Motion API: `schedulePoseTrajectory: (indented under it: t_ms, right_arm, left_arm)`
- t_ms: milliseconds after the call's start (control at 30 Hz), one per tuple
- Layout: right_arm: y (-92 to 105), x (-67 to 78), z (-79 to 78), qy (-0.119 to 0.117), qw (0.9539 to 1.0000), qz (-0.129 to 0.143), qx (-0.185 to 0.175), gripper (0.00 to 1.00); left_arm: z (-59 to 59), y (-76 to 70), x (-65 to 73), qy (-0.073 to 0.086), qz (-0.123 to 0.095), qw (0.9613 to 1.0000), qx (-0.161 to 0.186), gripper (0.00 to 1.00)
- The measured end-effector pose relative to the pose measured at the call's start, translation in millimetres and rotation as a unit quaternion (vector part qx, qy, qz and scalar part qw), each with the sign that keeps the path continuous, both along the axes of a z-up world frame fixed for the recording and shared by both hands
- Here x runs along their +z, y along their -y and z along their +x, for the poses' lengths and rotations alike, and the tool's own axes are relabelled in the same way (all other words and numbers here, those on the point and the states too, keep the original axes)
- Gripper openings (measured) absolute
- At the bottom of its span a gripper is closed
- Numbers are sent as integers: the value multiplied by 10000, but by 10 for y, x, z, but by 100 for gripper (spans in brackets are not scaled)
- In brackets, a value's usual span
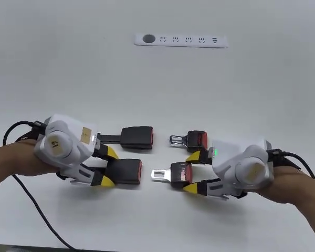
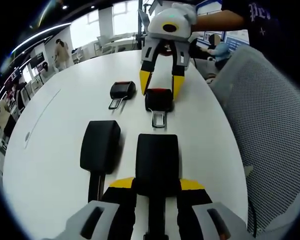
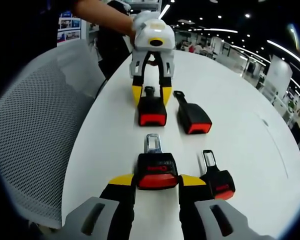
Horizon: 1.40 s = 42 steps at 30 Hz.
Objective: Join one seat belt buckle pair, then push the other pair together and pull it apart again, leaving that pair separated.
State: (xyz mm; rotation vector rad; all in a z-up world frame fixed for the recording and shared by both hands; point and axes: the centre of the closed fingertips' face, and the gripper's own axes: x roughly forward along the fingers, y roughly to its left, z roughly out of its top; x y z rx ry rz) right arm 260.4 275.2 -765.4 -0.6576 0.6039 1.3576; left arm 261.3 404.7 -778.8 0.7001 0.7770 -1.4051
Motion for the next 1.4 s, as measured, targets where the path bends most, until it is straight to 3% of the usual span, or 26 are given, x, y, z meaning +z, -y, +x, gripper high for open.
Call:
schedulePoseTrajectory:
  t_ms: [1000,1400]
  right_arm:
    - [-365,-70,37,-35,9998,165,121,30]
    - [-357,-67,26,-12,9997,157,174,29]
  left_arm:
    - [-6,5,-8,-35,41,10000,11,32]
    - [-3,8,-7,-36,53,10000,45,31]
